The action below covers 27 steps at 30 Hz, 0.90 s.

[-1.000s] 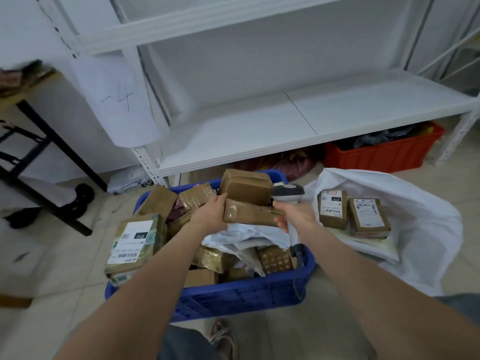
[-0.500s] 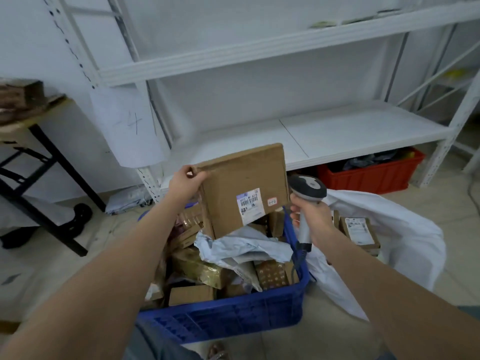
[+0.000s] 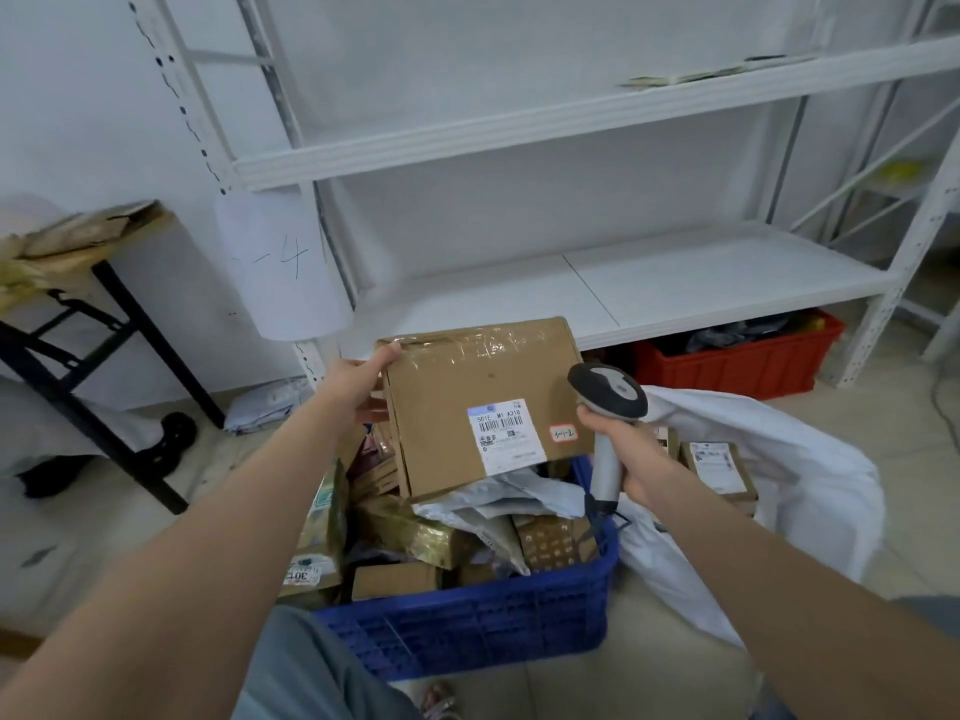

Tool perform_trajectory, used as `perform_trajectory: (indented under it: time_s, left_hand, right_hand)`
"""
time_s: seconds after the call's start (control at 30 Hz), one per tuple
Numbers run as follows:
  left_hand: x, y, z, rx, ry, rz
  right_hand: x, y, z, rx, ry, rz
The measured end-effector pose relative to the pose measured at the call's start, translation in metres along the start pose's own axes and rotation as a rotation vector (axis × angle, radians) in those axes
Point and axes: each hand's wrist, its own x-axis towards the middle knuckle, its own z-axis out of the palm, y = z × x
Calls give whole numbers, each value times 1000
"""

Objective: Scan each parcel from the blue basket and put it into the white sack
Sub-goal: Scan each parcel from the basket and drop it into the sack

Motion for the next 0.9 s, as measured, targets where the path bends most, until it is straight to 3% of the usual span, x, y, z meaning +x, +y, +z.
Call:
perform_trajectory:
  time_s: [0.1,0.23,0.33,0.53,0.73,0.9]
  left_hand:
    - [1,-2,1,-43,-15,-11]
    - [-2,-25,-5,169,-339,-161]
    - [-4,-48,-9,25,-437,-288]
    - [4,-67,-7,-41,-261,-158]
    - [5,-72,7,-123,-131,-84]
    - [5,-71,18,-173,-88,-27]
  right_hand:
    - [2,6,3,41,45,50]
    - [6,8,5,154,80,75]
    - [6,10,6,158,107,73]
    - [-14,13,17,-115,177,-62]
    - [-69,23,29,-275,7,-60]
    - [-97,45,36,-353,47,-68]
